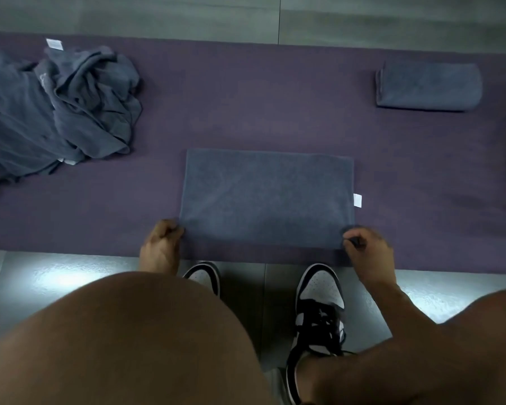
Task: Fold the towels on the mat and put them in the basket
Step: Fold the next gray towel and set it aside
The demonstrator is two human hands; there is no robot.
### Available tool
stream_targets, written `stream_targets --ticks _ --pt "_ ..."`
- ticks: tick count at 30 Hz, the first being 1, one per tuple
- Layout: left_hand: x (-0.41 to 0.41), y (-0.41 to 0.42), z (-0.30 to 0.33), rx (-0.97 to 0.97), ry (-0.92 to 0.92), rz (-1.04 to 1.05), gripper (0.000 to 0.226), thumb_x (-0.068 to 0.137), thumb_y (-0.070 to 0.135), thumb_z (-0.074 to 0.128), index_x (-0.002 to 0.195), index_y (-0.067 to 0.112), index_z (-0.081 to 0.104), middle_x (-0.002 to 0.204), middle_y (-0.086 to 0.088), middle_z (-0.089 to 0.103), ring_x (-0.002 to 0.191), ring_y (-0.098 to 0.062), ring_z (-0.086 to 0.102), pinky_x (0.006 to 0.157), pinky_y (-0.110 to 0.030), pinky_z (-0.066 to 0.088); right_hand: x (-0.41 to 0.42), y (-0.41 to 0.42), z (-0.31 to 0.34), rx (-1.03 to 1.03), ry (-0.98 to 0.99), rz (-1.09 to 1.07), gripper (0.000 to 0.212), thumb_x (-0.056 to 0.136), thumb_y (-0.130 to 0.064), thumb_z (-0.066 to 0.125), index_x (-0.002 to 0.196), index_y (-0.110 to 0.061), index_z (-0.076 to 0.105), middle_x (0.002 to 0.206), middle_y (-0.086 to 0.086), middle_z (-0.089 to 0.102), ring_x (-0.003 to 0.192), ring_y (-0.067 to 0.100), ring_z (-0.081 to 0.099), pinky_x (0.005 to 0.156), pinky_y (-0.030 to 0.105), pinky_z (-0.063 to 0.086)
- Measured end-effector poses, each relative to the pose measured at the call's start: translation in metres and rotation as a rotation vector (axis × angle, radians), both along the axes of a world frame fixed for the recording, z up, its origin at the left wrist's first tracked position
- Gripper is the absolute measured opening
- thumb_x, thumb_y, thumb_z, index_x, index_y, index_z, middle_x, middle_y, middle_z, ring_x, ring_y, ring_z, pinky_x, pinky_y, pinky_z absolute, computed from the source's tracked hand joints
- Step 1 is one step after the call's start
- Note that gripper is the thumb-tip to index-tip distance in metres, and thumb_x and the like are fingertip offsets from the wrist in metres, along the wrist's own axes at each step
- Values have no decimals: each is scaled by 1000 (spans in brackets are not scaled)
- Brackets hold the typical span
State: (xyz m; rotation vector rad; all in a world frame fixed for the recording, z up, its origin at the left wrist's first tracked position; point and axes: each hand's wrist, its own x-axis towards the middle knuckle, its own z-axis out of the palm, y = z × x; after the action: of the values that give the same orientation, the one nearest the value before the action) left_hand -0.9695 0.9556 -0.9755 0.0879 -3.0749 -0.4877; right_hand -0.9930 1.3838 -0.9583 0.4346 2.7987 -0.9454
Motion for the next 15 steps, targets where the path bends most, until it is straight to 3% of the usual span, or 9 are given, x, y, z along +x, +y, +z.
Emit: stream_targets --ticks 3,5,7,9,12,15 --pt "7 2 -2 -75 -173 -13 24 77 0 66 99 8 74 115 -14 61 94 -41 62 68 -47 55 -3 -2 1 27 -1 -6 9 86 -14 73 84 -22 75 86 -6 70 79 16 65 79 31 55" --pt "1 9 11 -154 -143 38 20 77 9 66 94 14 75 115 -11 60 94 -39 57 72 -47 50 -13 -4 6 104 95 -20 8 85 -13 71 84 -18 77 78 1 73 72 21 64 74 34 56" --pt "-15 22 23 -156 -116 15 32 74 8 68 106 16 70 121 -12 55 100 -39 53 77 -48 48 -30 -8 8 161 155 37 13 83 -14 69 94 -14 76 88 6 73 83 29 63 78 37 54" --pt "-40 37 29 -134 -140 -77 49 78 16 66 126 18 59 135 -11 47 118 -37 48 88 -52 48 -54 -19 5 165 133 173 31 84 -23 65 113 -12 70 113 8 69 105 32 61 91 42 50" --pt "-89 57 18 -153 -175 -184 60 90 36 48 148 23 40 157 -11 28 144 -37 26 109 -56 33 -91 -44 -5 264 92 443 59 91 -36 59 145 -14 49 157 12 37 144 33 34 117 51 30" --pt "-135 67 -8 -227 -263 -222 64 100 45 28 158 20 15 165 -11 5 152 -34 2 120 -56 11 -121 -57 -23 428 44 600 73 98 -48 43 159 -16 17 168 11 0 155 31 -2 123 56 7"
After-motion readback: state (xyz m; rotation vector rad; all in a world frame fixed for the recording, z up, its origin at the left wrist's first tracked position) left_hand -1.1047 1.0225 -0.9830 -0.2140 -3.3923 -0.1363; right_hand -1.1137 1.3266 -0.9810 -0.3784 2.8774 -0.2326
